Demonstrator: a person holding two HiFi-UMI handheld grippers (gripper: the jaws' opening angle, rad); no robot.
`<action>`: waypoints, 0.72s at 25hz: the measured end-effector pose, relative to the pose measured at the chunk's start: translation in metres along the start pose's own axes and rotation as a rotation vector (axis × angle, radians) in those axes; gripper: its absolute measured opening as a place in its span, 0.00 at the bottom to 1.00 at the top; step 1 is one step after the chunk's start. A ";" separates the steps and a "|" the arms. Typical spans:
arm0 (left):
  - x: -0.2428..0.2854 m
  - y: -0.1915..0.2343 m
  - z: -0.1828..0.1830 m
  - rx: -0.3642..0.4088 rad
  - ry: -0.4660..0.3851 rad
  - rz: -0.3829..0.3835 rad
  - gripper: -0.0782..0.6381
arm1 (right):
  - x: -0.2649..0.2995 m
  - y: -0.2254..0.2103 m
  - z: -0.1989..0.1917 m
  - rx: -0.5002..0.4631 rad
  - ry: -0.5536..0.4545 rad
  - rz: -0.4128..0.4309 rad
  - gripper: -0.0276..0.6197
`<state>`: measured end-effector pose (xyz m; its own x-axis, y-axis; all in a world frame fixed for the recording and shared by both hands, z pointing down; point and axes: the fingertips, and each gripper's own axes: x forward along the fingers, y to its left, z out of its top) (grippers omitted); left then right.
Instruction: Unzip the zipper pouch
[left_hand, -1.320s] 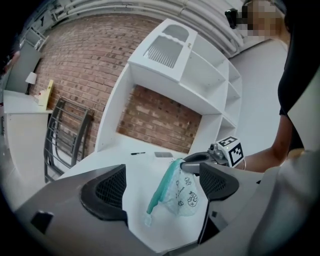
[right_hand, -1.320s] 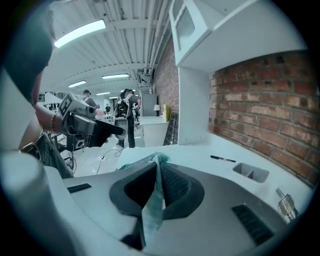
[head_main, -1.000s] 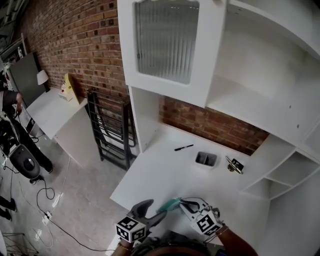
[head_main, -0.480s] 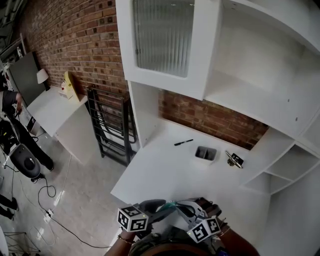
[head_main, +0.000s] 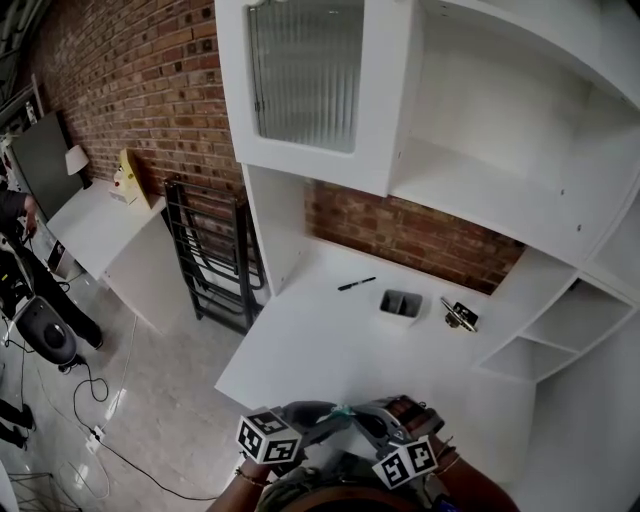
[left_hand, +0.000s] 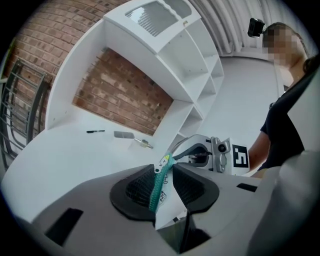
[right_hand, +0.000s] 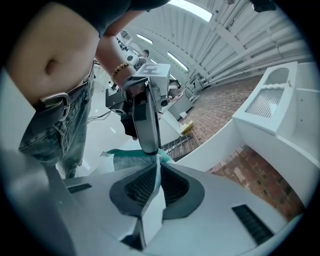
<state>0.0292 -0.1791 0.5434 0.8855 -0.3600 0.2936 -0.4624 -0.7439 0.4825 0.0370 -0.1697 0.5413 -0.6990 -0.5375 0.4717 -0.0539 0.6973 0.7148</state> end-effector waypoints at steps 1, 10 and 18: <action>0.002 -0.001 -0.001 0.011 0.008 0.004 0.26 | -0.001 0.000 -0.001 0.002 0.005 -0.001 0.08; 0.006 -0.010 0.005 0.007 -0.006 -0.020 0.21 | -0.011 0.012 -0.015 -0.135 0.088 -0.023 0.08; 0.018 -0.013 -0.003 -0.033 0.019 -0.039 0.18 | -0.017 0.019 -0.024 -0.190 0.138 -0.047 0.08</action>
<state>0.0509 -0.1739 0.5445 0.9020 -0.3200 0.2898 -0.4291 -0.7382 0.5205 0.0647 -0.1589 0.5591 -0.5938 -0.6363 0.4925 0.0601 0.5753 0.8157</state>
